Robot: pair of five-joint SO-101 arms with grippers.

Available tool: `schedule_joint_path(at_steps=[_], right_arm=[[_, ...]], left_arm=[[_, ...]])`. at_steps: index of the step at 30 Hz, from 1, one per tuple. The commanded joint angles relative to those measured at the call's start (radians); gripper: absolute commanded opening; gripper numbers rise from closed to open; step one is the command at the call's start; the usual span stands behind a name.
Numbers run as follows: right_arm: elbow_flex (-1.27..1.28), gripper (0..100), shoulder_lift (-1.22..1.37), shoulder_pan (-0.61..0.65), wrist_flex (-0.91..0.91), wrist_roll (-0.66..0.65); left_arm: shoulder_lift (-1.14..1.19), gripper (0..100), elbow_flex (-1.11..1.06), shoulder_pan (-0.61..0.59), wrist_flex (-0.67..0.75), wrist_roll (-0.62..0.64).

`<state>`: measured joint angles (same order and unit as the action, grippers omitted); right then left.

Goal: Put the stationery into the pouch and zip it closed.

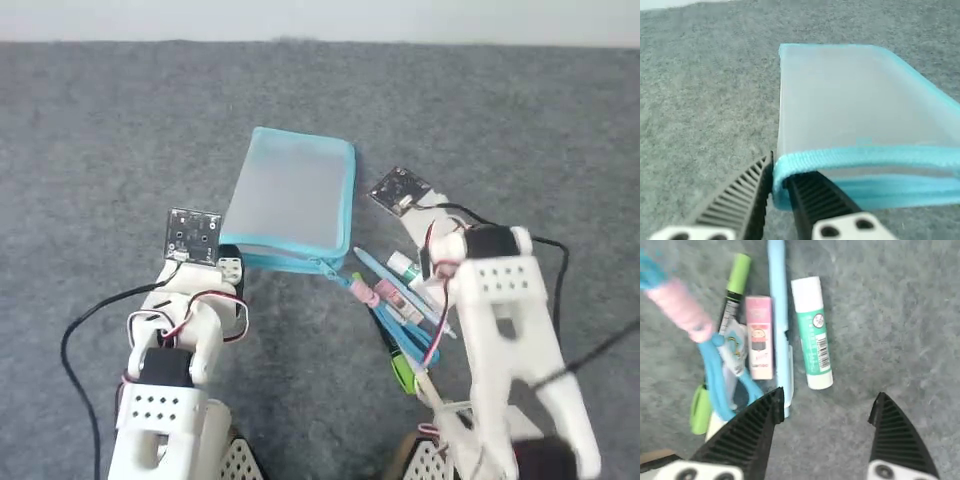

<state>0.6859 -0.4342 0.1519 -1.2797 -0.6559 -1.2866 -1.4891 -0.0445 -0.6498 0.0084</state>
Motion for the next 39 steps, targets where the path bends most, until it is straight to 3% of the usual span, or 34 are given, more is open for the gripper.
schedule_joint_path(at_steps=[1, 24, 36, 39], right_arm=[[-0.009, 25.4, 0.079, -0.031, 0.062, -0.058], [-0.009, 25.1, 0.401, -0.036, 0.257, -0.051], [-0.02, 0.2, 0.4, -0.036, 0.24, -0.051], [-0.072, 0.6, 0.4, -0.038, 0.154, 0.006]], left_arm=[[-0.025, 1, 0.015, -0.009, 0.034, 0.011], [-0.023, 1, 0.015, -0.009, 0.034, 0.011], [-0.02, 1, 0.015, -0.009, 0.034, 0.011], [-0.025, 1, 0.007, -0.009, 0.035, 0.011]])
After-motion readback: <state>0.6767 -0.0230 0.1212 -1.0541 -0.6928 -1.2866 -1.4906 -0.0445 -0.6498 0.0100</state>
